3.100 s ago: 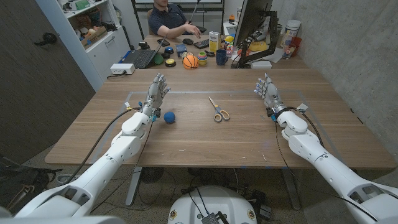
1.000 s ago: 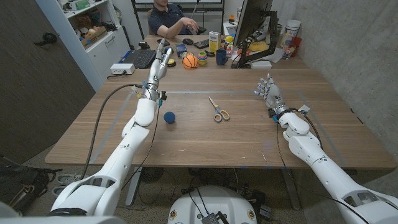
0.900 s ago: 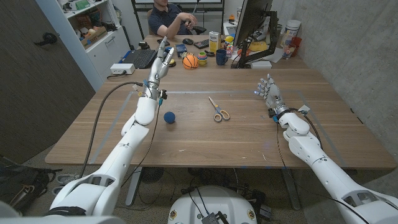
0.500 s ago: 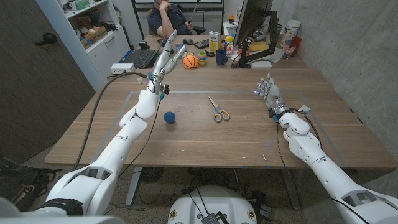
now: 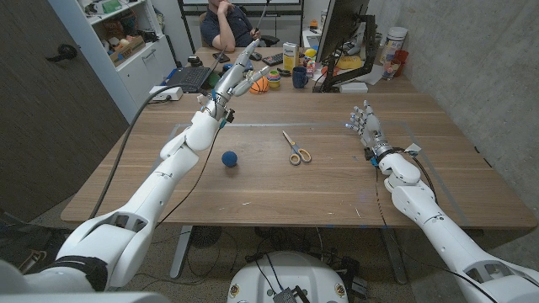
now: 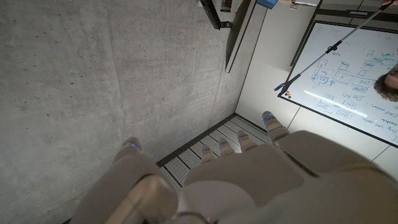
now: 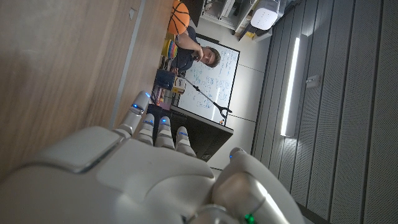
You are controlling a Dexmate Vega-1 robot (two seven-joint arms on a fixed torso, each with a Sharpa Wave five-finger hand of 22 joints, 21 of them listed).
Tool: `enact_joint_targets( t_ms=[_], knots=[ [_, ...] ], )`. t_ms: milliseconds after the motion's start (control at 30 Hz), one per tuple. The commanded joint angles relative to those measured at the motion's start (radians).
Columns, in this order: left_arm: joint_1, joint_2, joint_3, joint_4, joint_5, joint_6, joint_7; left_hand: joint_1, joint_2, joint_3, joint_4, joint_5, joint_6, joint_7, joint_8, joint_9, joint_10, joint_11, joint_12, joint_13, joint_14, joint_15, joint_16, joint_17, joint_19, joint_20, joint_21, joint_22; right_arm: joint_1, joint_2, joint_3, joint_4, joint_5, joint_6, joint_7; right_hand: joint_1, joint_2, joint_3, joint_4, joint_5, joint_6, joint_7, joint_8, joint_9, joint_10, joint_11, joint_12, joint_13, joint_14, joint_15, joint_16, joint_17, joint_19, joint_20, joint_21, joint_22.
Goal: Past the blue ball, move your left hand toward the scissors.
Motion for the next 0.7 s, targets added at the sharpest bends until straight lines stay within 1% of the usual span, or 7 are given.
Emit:
enact_joint_targets(
  t_ms=[33,200,367,633,700],
  knots=[
    [-0.033,0.046,0.052,-0.045,0.045,0.040,-0.092,0.019,-0.004,-0.002,-0.010,0.008,-0.237,-0.009,0.000,0.003,-0.296,0.004,0.002,0.003,-0.218,0.013,0.004,0.002,-0.005,0.005,-0.005,0.001,-0.010,0.000,0.004,-0.009,-0.001,0.007,-0.003,0.003,0.013,-0.006,0.002,0.005,-0.001,0.006,0.007,0.004,0.001,0.008,0.003,0.004,0.004,0.004,0.000,0.002,-0.073,0.001,-0.002,0.004],
    [-0.051,0.059,0.075,-0.050,0.061,0.050,-0.133,0.038,-0.012,-0.008,-0.021,0.012,-0.253,-0.009,-0.001,0.003,-0.307,0.009,0.001,0.003,-0.226,0.029,0.005,0.002,-0.009,0.011,-0.012,0.000,-0.016,0.001,0.007,-0.018,0.004,0.000,-0.008,0.003,0.014,-0.007,0.002,0.005,-0.001,0.005,0.007,0.004,0.003,0.008,0.003,0.004,0.005,0.006,-0.001,0.002,-0.074,0.001,-0.003,0.004],
    [-0.069,0.063,0.097,-0.042,0.082,0.044,-0.144,0.046,-0.015,-0.011,-0.025,0.015,-0.260,-0.009,-0.001,0.003,-0.308,0.009,0.002,0.003,-0.227,0.032,0.006,0.002,-0.010,0.012,-0.014,0.000,-0.023,-0.003,0.008,-0.022,0.001,0.006,-0.010,0.002,0.014,-0.010,0.003,0.006,-0.001,0.005,0.007,0.004,0.005,0.009,0.004,0.004,0.005,0.005,-0.002,0.002,-0.073,0.001,-0.006,0.004],
    [-0.100,0.069,0.135,-0.028,0.111,0.032,-0.173,0.061,-0.019,-0.017,-0.033,0.019,-0.269,-0.009,0.001,0.003,-0.303,0.002,0.006,0.003,-0.220,0.022,0.013,0.001,0.002,-0.008,-0.013,0.000,-0.034,-0.006,0.014,-0.035,0.005,0.006,-0.017,0.003,0.015,-0.014,0.003,0.006,-0.001,0.005,0.007,0.004,0.004,0.007,0.003,0.004,0.004,0.005,-0.004,0.002,-0.073,0.002,-0.009,0.004],
    [-0.116,0.069,0.148,-0.012,0.097,0.022,-0.209,0.065,-0.018,-0.017,-0.034,0.020,-0.270,-0.009,0.002,0.004,-0.303,0.001,0.007,0.003,-0.219,0.019,0.013,0.001,0.002,-0.012,-0.014,0.000,-0.036,-0.006,0.014,-0.036,0.005,0.007,-0.019,0.003,0.015,-0.015,0.003,0.006,-0.001,0.005,0.007,0.004,0.004,0.008,0.003,0.004,0.004,0.005,-0.004,0.002,-0.074,0.001,-0.010,0.004]
  ],
)
